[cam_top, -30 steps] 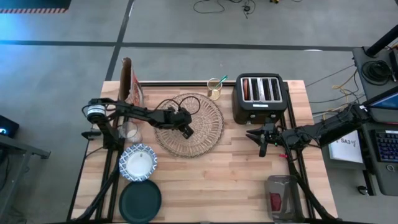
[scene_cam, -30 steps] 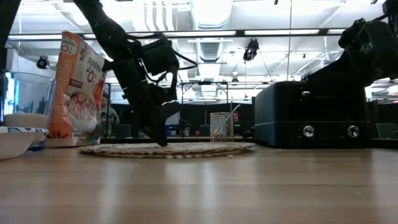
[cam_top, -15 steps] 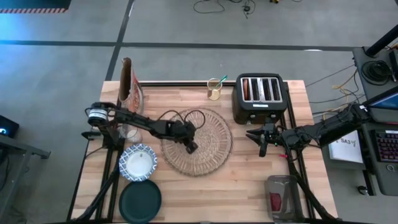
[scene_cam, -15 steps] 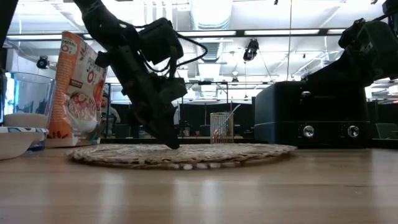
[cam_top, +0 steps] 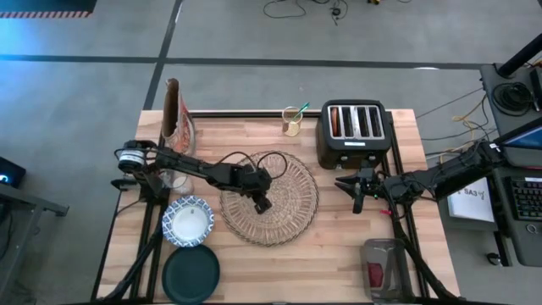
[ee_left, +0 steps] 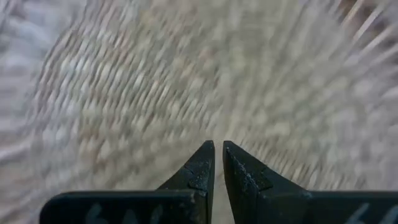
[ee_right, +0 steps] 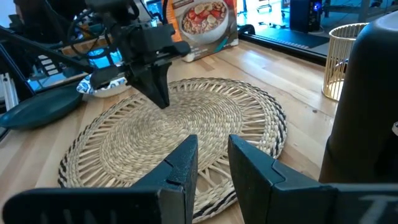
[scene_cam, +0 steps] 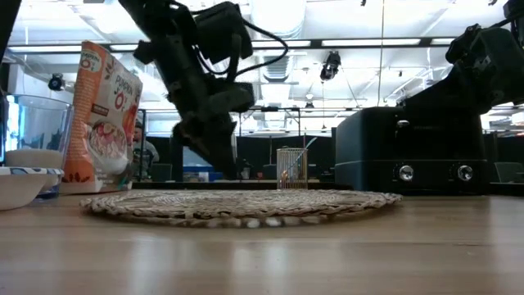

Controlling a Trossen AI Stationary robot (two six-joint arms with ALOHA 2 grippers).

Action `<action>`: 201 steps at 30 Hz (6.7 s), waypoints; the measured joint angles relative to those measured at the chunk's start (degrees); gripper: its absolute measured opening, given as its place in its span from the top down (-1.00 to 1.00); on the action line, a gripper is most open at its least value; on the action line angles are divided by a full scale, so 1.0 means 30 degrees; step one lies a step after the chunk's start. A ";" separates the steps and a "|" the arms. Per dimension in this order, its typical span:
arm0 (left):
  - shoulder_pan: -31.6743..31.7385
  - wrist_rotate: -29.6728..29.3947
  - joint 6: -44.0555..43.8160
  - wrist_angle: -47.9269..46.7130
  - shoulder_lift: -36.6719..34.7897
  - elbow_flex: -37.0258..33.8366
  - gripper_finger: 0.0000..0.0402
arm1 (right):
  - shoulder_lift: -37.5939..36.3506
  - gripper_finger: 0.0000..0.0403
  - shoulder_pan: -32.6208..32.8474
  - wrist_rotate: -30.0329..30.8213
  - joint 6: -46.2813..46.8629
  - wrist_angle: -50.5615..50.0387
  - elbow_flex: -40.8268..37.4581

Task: Arrange a breakfast setting
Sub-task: Move the brown placemat to the center of the table, then put the white bowl on the brown placemat

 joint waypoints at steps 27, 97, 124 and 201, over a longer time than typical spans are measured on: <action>-0.0298 0.0260 -0.1994 -0.1533 0.2518 0.1379 0.91 | 0.0000 0.61 -0.0001 -0.0007 0.0000 -0.0006 -0.0001; -1.0237 0.2227 -1.5378 -1.1036 -0.2794 -0.1128 0.11 | 0.0000 0.61 -0.0002 0.0000 0.0000 0.0000 0.0005; -1.0258 0.1880 -1.5098 -0.9913 -0.2149 -0.1121 0.74 | 0.0000 0.61 0.0006 0.0000 0.0000 -0.0002 0.0006; -0.4173 -0.3281 1.5821 -0.0475 0.3299 0.5842 0.78 | 0.0000 0.61 -0.0002 0.0000 0.0000 0.0000 0.0003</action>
